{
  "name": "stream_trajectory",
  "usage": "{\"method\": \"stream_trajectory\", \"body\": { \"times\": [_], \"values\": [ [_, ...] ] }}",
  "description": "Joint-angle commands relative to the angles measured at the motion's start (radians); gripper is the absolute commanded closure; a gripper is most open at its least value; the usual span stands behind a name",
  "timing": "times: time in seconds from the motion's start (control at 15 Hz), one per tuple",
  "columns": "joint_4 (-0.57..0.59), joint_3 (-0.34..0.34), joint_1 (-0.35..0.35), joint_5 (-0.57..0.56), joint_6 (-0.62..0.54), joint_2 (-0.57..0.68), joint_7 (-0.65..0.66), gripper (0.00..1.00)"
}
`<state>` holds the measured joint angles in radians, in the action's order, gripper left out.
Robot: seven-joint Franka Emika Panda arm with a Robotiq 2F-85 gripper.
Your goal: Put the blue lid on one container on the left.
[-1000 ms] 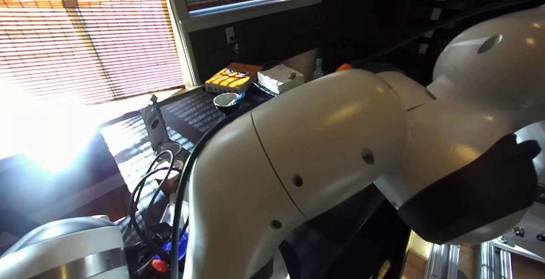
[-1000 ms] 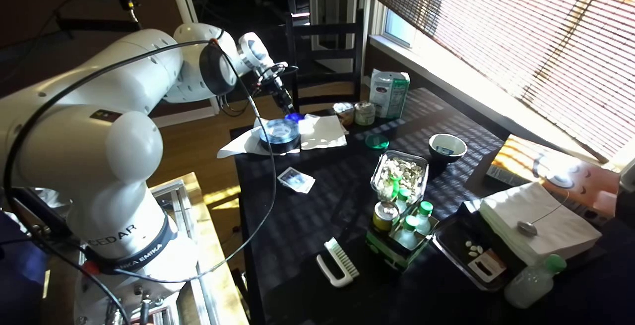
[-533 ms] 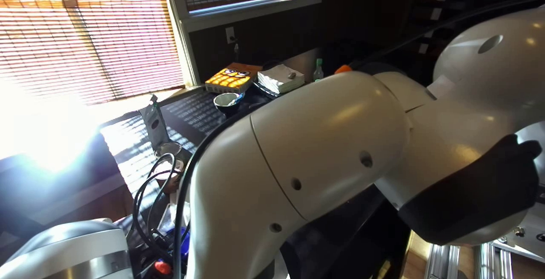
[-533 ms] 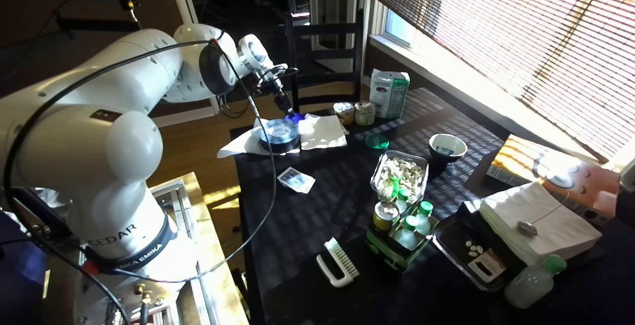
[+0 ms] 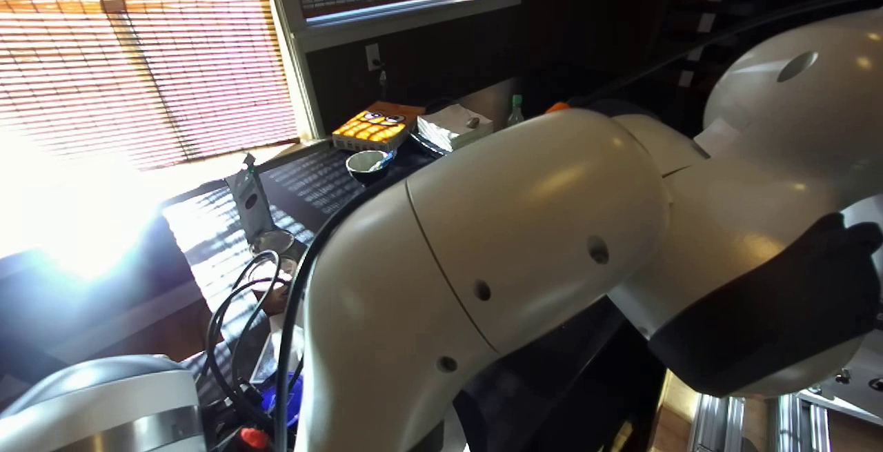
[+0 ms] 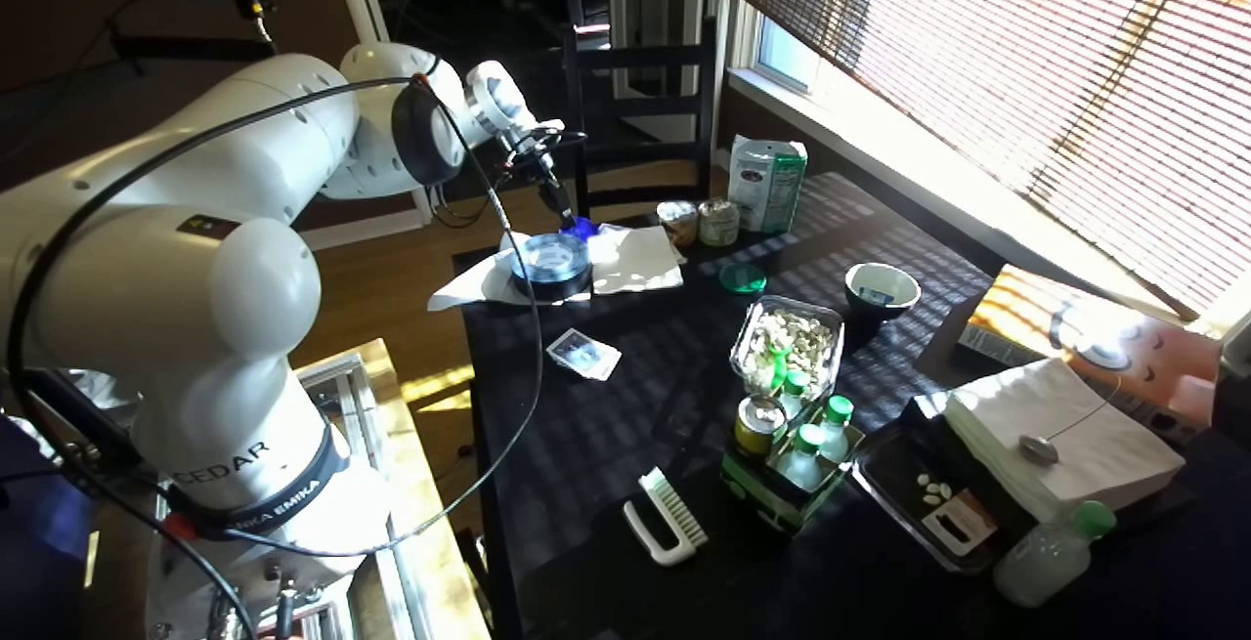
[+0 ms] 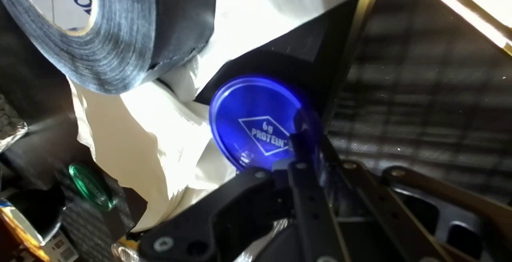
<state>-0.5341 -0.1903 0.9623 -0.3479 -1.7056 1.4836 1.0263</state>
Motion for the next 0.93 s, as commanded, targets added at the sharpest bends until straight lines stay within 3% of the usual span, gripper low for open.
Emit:
{"method": "stream_trajectory", "body": {
  "times": [0.0, 0.13, 0.2, 0.6, 0.87],
  "values": [
    [0.167, 0.020, -0.026, 0.040, 0.082, 0.046, -0.012, 1.00],
    [0.200, 0.028, -0.039, 0.057, 0.108, 0.034, -0.013, 0.99],
    [0.083, 0.021, -0.034, 0.059, 0.067, -0.047, 0.019, 0.99],
    [0.105, -0.029, -0.082, 0.033, 0.078, -0.090, 0.131, 0.99],
    [0.105, -0.112, -0.095, -0.043, 0.101, -0.108, 0.152, 0.99]
  ]
}}
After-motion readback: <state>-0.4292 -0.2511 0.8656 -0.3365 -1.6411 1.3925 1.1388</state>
